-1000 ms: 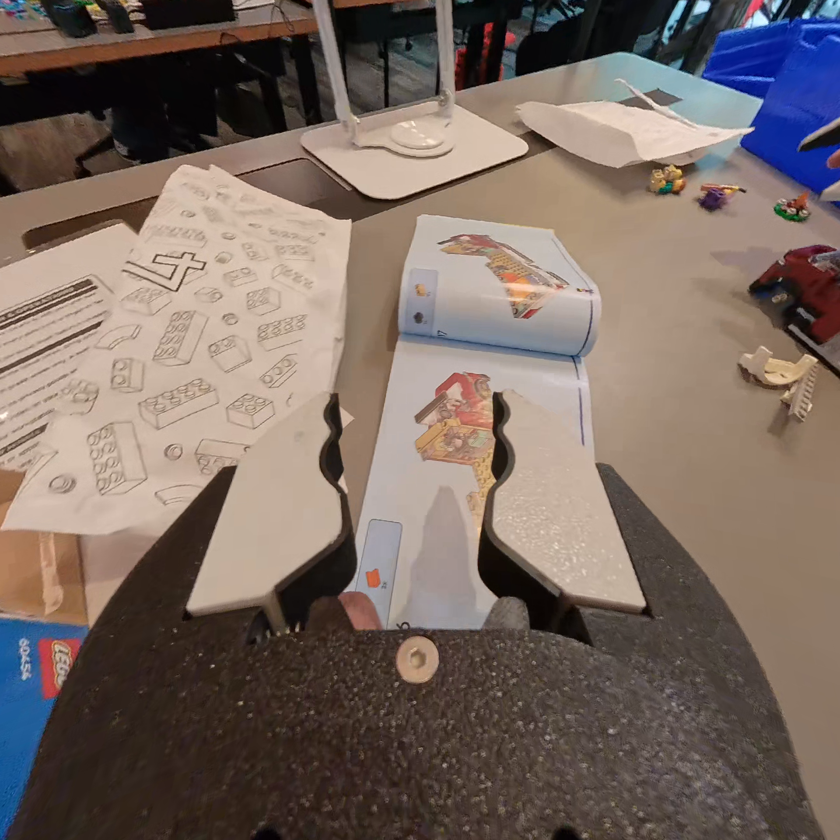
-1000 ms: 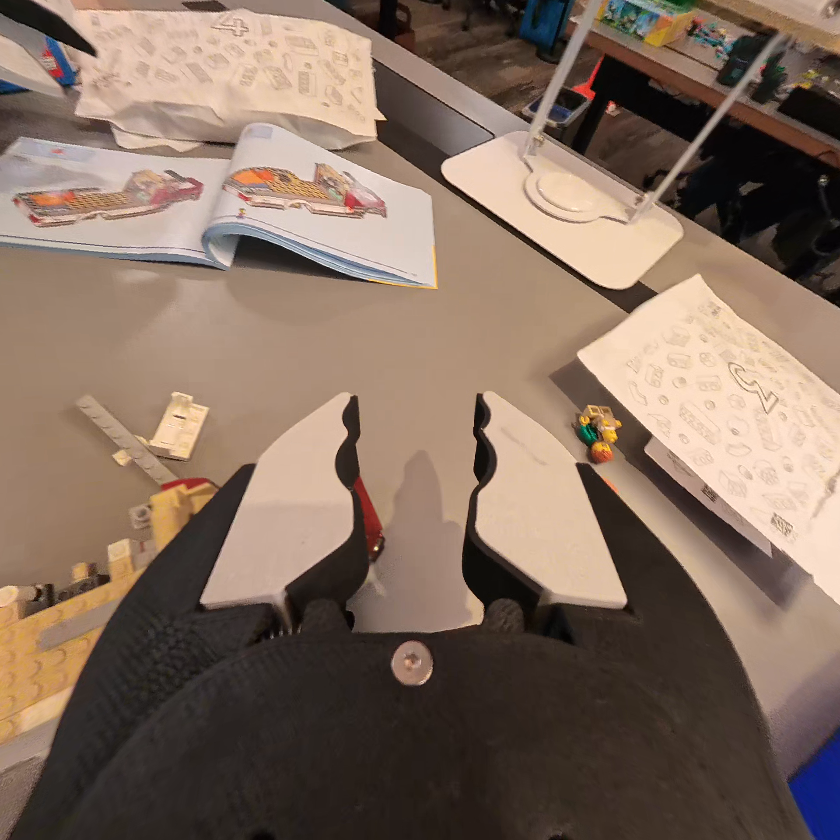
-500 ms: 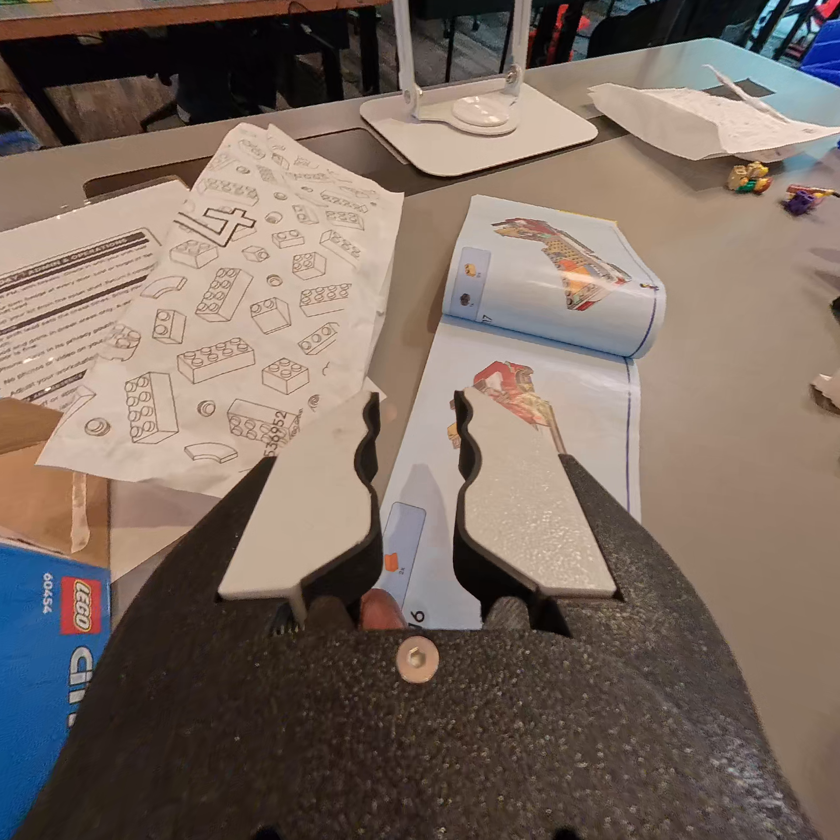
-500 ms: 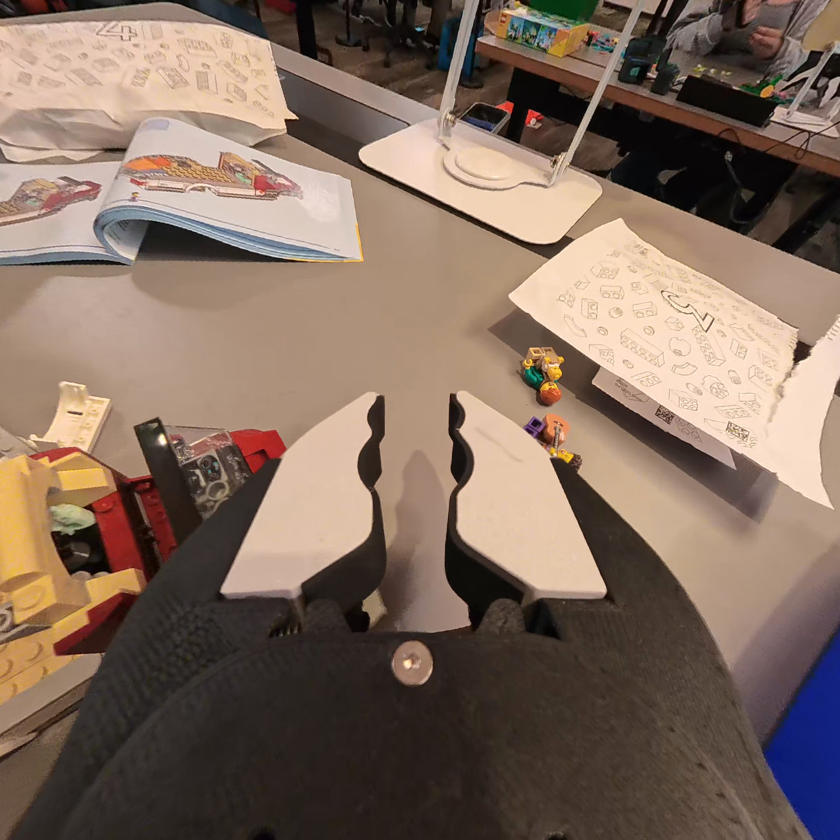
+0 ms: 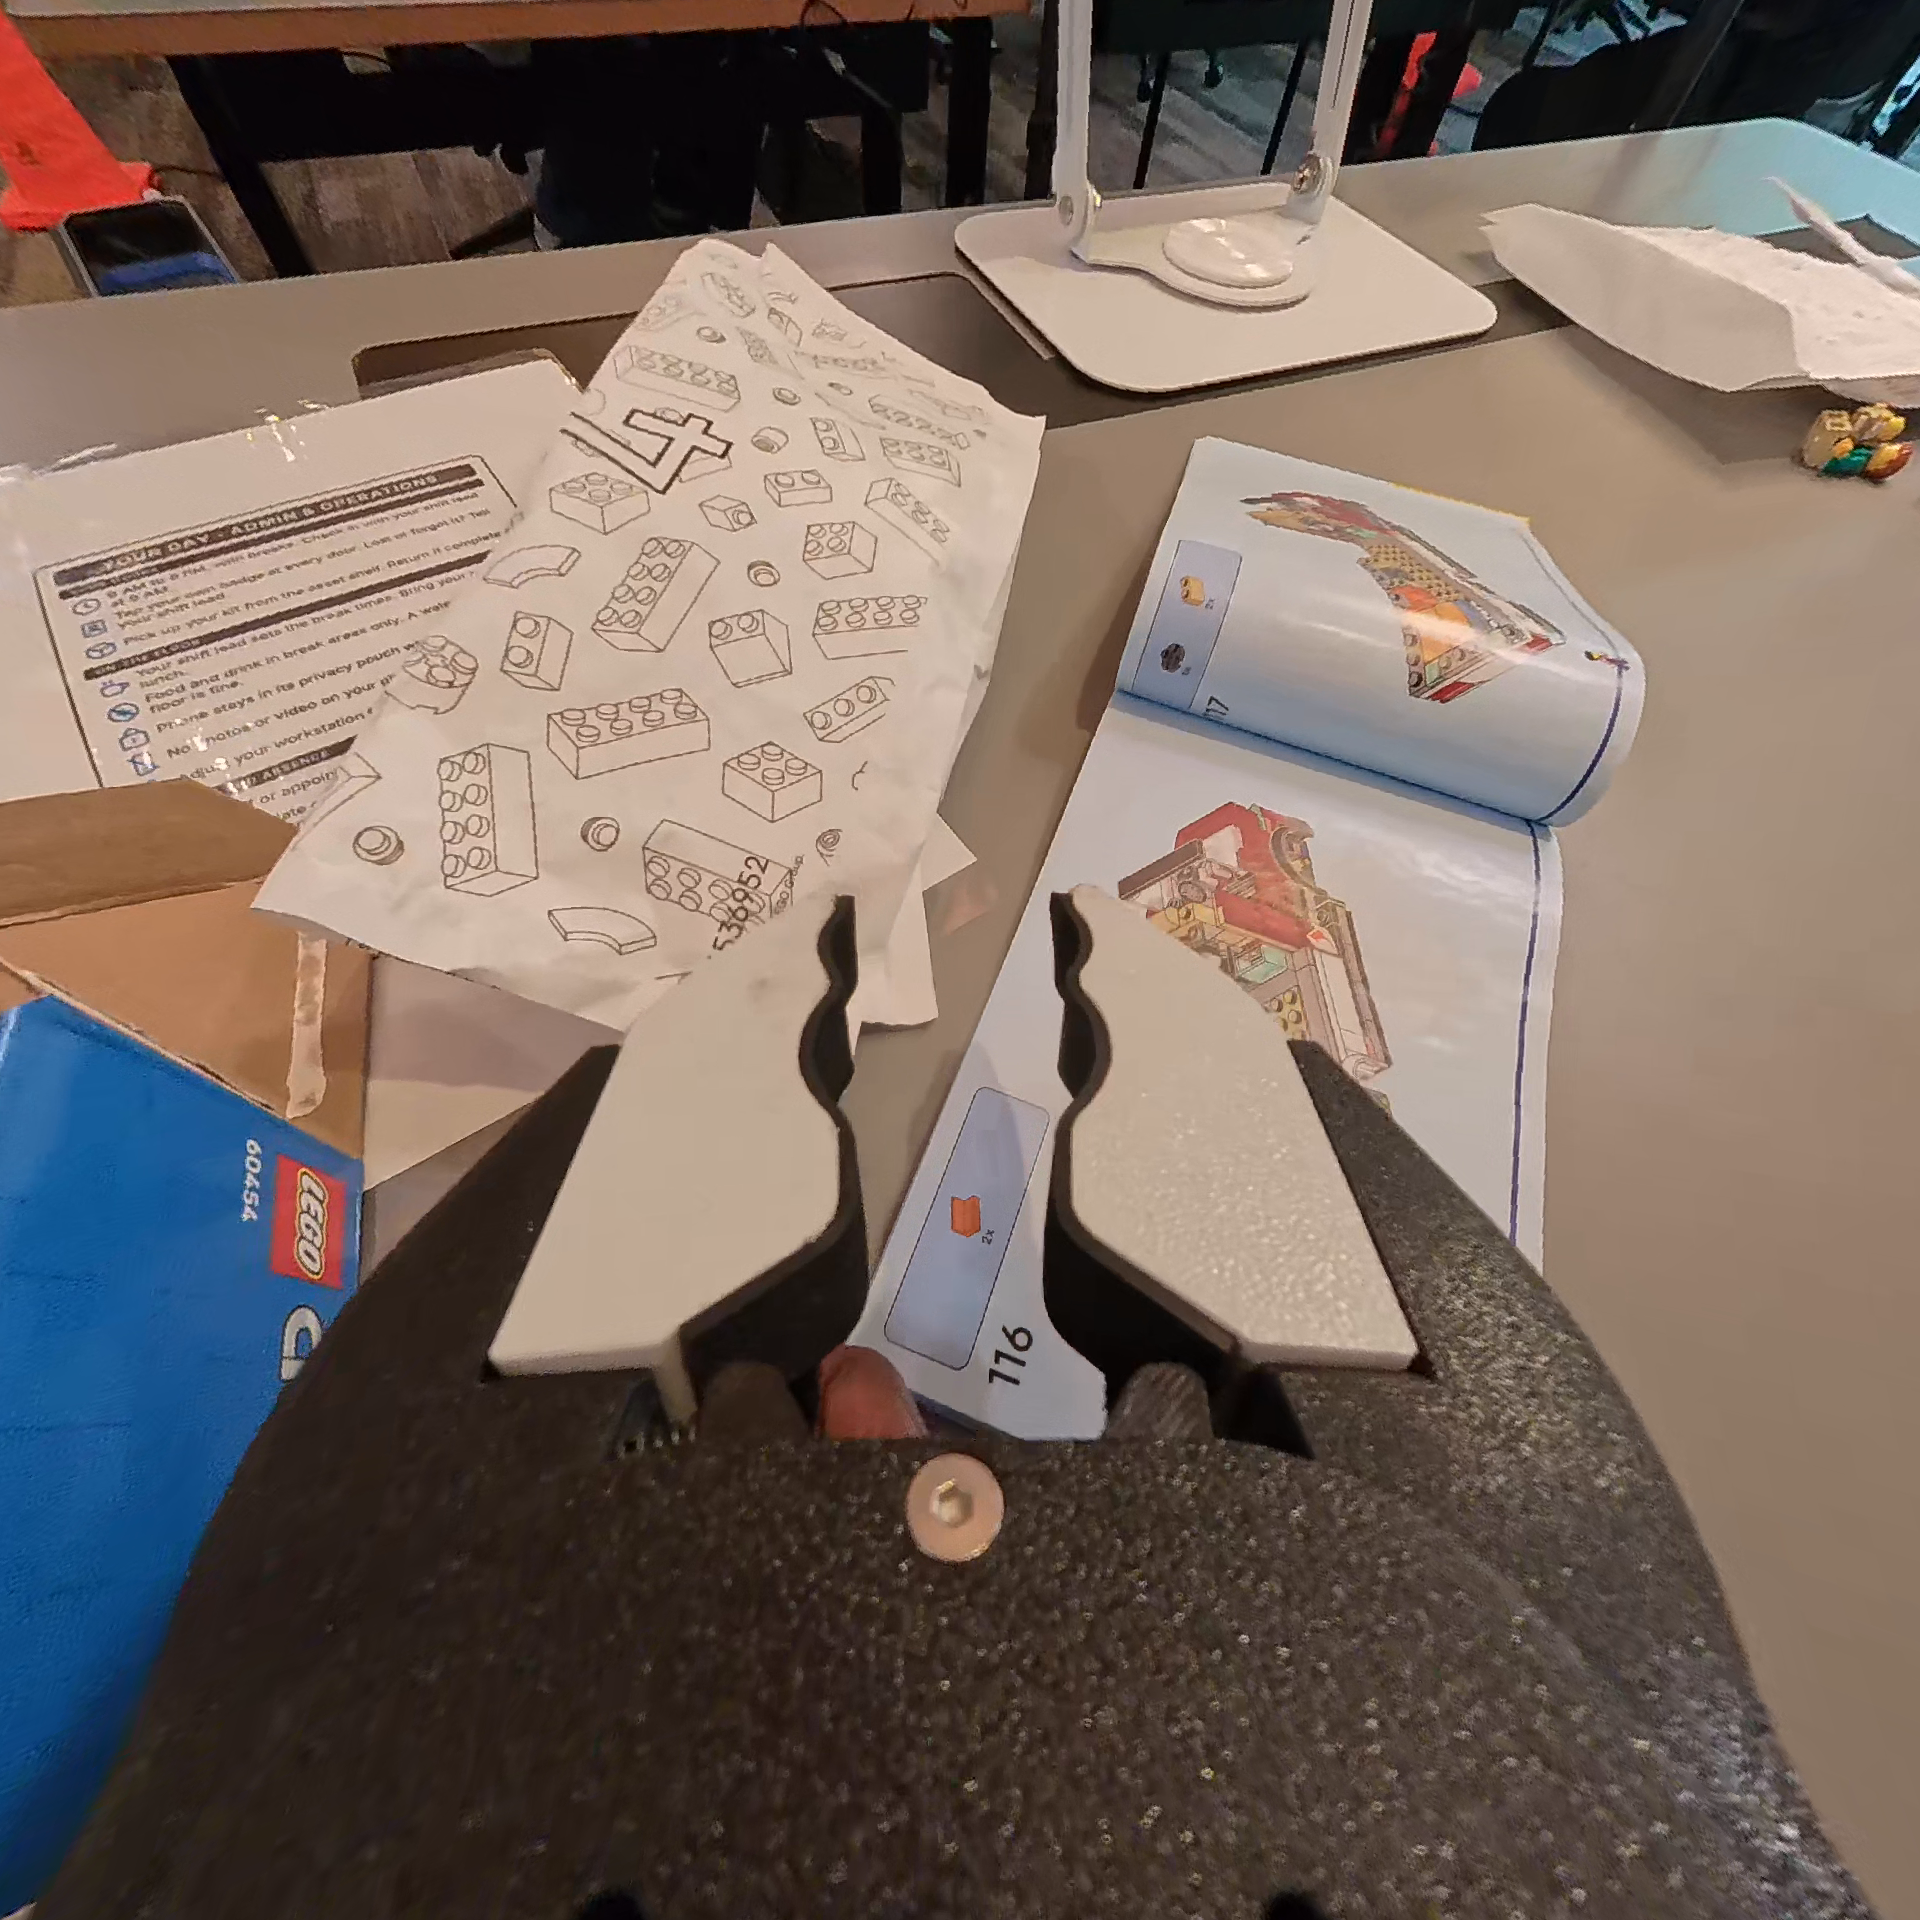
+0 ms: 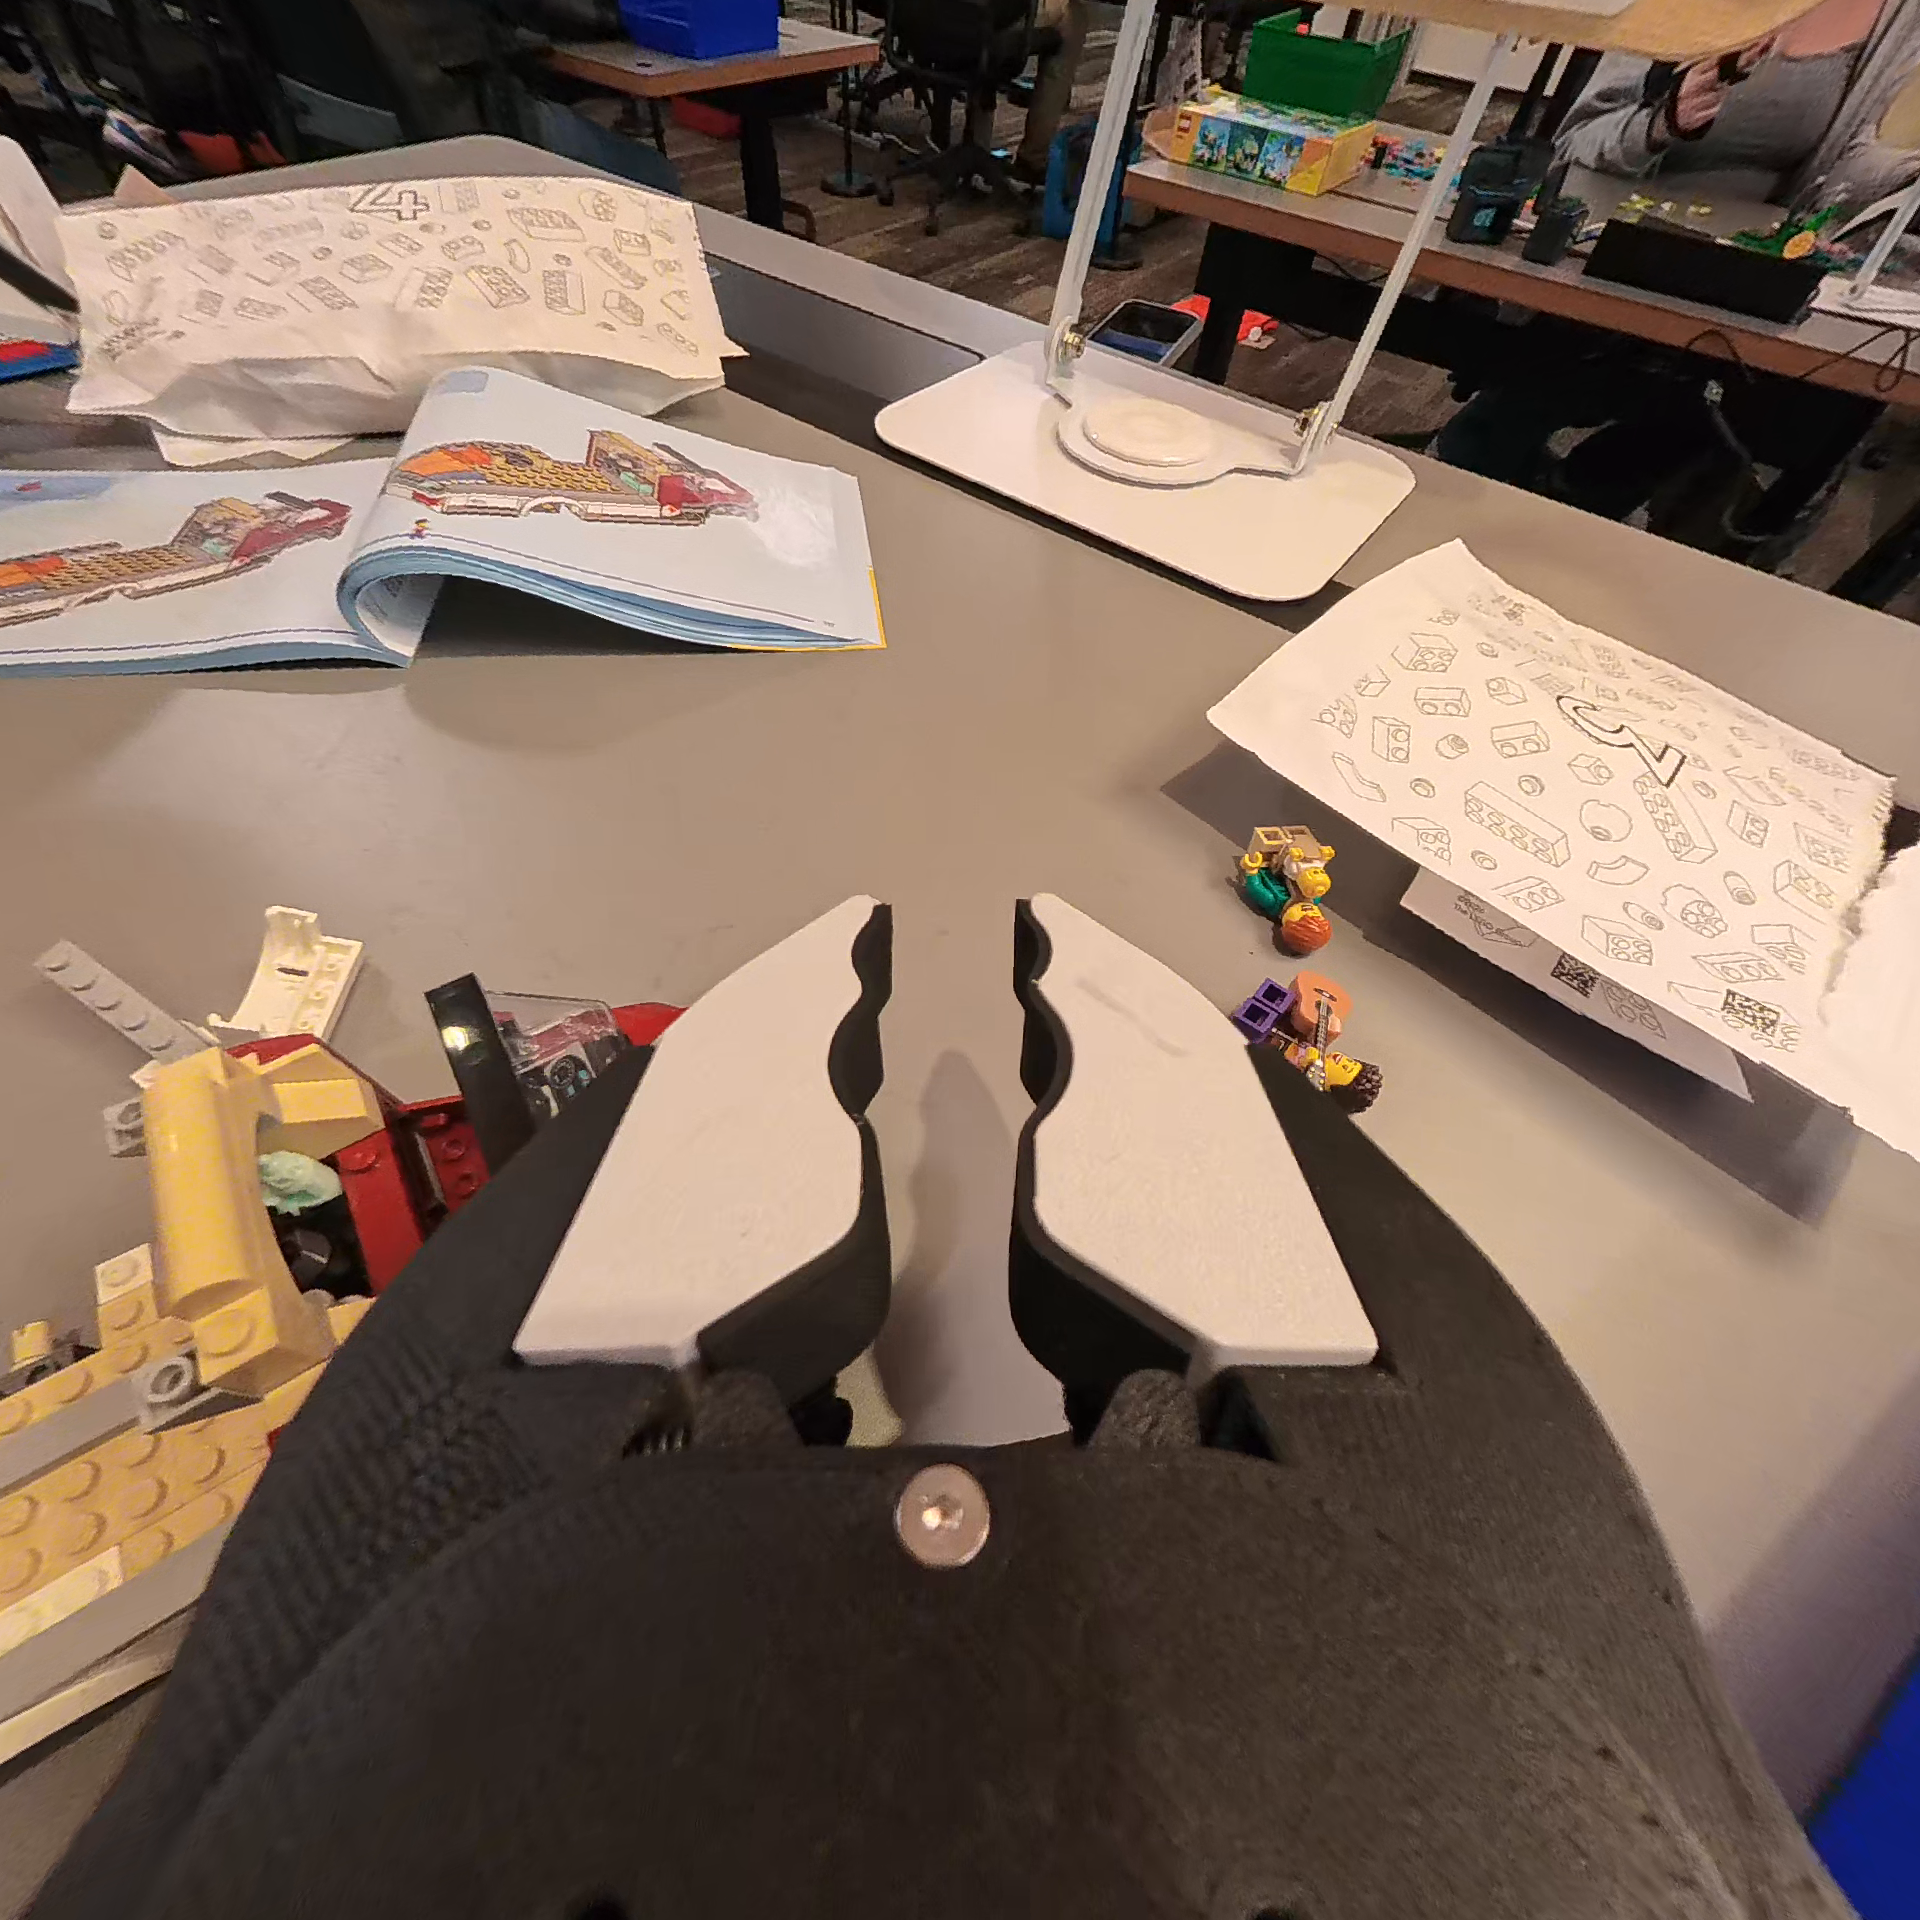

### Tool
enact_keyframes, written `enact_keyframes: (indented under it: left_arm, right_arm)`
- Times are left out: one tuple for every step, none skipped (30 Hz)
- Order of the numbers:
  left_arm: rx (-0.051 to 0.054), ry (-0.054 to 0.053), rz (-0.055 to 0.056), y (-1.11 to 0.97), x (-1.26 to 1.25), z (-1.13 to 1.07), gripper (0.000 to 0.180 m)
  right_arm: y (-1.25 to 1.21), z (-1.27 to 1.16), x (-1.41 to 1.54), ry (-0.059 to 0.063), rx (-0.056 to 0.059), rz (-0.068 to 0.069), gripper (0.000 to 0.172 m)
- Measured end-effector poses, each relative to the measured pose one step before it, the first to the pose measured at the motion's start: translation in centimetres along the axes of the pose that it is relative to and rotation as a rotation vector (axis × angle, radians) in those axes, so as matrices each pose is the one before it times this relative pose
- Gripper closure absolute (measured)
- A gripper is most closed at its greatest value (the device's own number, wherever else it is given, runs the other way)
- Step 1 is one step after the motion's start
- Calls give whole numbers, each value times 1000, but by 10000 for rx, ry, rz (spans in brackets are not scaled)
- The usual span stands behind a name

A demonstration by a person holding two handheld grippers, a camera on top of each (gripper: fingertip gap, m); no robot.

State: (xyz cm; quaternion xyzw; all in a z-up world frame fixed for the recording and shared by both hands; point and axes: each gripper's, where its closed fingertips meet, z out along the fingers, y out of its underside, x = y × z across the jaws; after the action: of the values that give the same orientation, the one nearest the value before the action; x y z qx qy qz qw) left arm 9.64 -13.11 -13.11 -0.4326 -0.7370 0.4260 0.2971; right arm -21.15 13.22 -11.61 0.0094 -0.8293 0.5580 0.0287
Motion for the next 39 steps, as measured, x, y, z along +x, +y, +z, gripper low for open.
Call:
enact_keyframes:
  left_arm:
    - [-83, -29, -52, 143, -116, -15, 143]
    - [-18, -33, -38, 51, -88, -33, 142]
    - [-18, -13, -34, 38, -60, -29, 142]
    - [-40, -21, -36, 70, -66, -8, 141]
    - [-68, -27, -31, 104, -69, 17, 140]
    - [-117, -16, -24, 162, -47, 35, 139]
    - [-138, -28, -23, 198, -69, 41, 137]
    - [-129, -40, -36, 175, -91, 2, 136]
    - [-105, 1, -35, 128, -45, -36, 134]
    - [-71, 19, -49, 78, -36, -102, 132]
    - [-48, 46, -56, 44, -5, -137, 130]
    - [-74, 80, -47, 80, 47, -176, 129]
    - [-128, 118, -14, 140, 105, -176, 127]
    - [-150, 95, 27, 158, 101, -181, 126]
    - [-116, 35, 63, 106, 60, -185, 125]
    - [-93, 22, 86, 70, 69, -185, 123]
    - [-62, 28, 71, 34, 82, -170, 123]
    - [-73, 85, 42, 83, 149, -127, 122]
    - [-142, 164, 27, 209, 249, -42, 122]
    - [-226, 193, 29, 362, 298, 39, 121]
    - [-272, 143, 82, 436, 239, 91, 121]
    - [-248, 65, 138, 390, 174, 121, 121]
    - [-220, 50, 141, 357, 174, 118, 121]
    - [-185, 78, 104, 289, 197, 140, 120]
    - [-145, 90, 63, 249, 186, 144, 120]
    - [-121, 94, 41, 210, 174, 161, 120]
    - [-110, 70, 26, 196, 117, 161, 120]
    - [-110, 30, 17, 186, 48, 137, 120]
    - [-97, 0, 24, 155, 11, 104, 119]
    - [-58, 6, 41, 93, 39, 49, 119]
    - [-10, 32, 45, 22, 82, -4, 119]
    - [8, 43, 27, -9, 88, -2, 119]
    - [-7, 38, 15, 5, 74, 4, 119]
    - [-32, 13, 9, 55, 34, 24, 119]
    - [-40, 2, 15, 59, 17, 25, 119]
    - [-36, 13, 22, 59, 46, 25, 119]
    - [-26, 28, 25, 39, 64, 11, 119]
    - [-20, 25, 22, 34, 69, 0, 119]
    - [-20, 20, 21, 24, 57, 9, 119]
  right_arm:
    - [65, 39, 3, -16, -25, 17, 149]
    - [58, 42, 11, -7, -29, 23, 149]
    - [24, 13, 18, -12, -15, 22, 149]
    - [1, -6, 8, -17, 3, 15, 149]
    - [15, -7, 4, -12, -11, 0, 149]
    - [68, 31, -21, -17, -49, -18, 149]
    - [86, 50, -43, -24, -66, -29, 149]
    - [70, 64, -65, -23, -58, -38, 149]
    - [59, 62, -70, -11, -48, -51, 149]
    - [48, 43, -70, -3, -42, -63, 149]
    - [62, 50, -92, -7, -51, -69, 149]
    - [62, 56, -97, -13, -55, -72, 149]
    - [60, 43, -93, -11, -48, -74, 149]
    - [51, 48, -82, -5, -42, -66, 149]
    - [46, 36, -73, -14, -40, -51, 149]
    - [39, 35, -63, -21, -30, -35, 149]
    - [17, 25, -45, -22, -21, -19, 149]
    - [30, 35, -27, -22, -26, -3, 149]
    - [35, 33, -21, -26, -29, 9, 149]
    - [23, 18, -21, -32, -19, 13, 149]
    - [19, 13, -33, -34, -13, 12, 149]
    - [25, 16, -36, -40, -21, 6, 149]
    - [43, 15, -36, -34, -29, 2, 150]
    - [21, 24, -19, -22, -23, 2, 150]
    - [32, 21, -19, -19, -20, 5, 150]
    - [22, 24, -12, -20, -23, 9, 150]
    - [18, 19, -10, -18, -16, 10, 150]
    - [15, 15, -9, -18, -10, 9, 150]
    - [4, 4, -14, -17, -6, 4, 150]
    - [4, -3, -22, -12, -4, -6, 150]
    - [12, 8, -28, -6, -8, -14, 150]
    - [11, 15, -18, 0, -11, -16, 150]
    - [1, 5, -10, 1, -5, -10, 150]
    - [0, 0, -4, -3, 0, -1, 150]
    - [12, -13, -2, -5, -5, 6, 150]
    - [19, -1, -7, -3, -8, 3, 150]
    - [6, -4, -7, 0, -6, -3, 150]
    - [5, -3, -4, 1, -5, -6, 150]
    - [1, -1, -8, 0, -2, -3, 151]
